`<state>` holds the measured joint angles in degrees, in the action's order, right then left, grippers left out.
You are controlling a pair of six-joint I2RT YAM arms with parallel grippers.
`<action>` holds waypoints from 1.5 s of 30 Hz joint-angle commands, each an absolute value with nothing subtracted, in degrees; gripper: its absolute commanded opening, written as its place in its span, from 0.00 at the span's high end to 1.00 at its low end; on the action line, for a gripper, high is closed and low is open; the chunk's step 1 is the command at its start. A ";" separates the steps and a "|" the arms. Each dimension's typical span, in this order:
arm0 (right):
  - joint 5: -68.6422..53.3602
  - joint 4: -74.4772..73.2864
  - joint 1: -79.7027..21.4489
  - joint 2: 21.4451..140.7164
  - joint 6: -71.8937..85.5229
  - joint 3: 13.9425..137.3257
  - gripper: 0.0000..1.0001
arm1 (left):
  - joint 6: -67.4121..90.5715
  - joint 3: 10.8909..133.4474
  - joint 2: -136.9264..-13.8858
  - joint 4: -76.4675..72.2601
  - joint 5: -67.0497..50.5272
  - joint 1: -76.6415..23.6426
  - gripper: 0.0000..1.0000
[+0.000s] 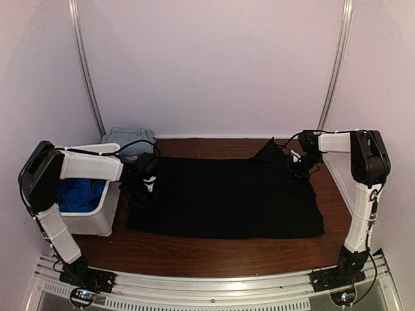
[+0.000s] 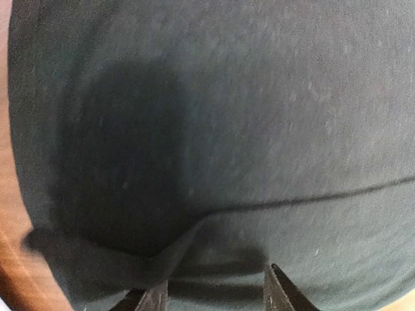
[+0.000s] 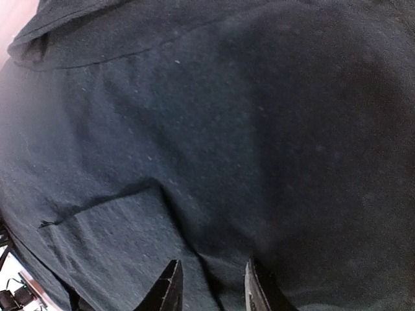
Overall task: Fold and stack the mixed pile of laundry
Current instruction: Adjust the 1/3-folded T-shirt at the center of the board.
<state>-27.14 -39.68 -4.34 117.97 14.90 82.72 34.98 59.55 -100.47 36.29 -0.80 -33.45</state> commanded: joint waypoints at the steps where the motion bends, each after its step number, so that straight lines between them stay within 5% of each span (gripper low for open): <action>1: -22.13 -41.94 -3.47 114.61 13.96 82.96 0.66 | 32.46 58.24 -93.70 36.74 -1.51 -33.18 0.46; 14: -35.94 -41.43 -17.07 104.26 16.13 81.23 0.67 | 28.91 64.53 -92.48 42.18 -3.40 -23.92 0.46; 28: -43.93 -35.57 -30.80 110.21 16.08 76.63 0.77 | 26.93 67.16 -99.89 41.76 -3.59 -23.82 0.62; 38: -34.81 -36.57 -29.00 113.64 14.87 72.02 0.88 | 26.93 67.75 -105.21 41.51 2.40 -22.61 0.64; 45: -29.22 -38.11 -23.63 109.37 13.60 70.79 0.87 | 27.26 68.52 -107.09 42.02 5.16 -21.01 0.65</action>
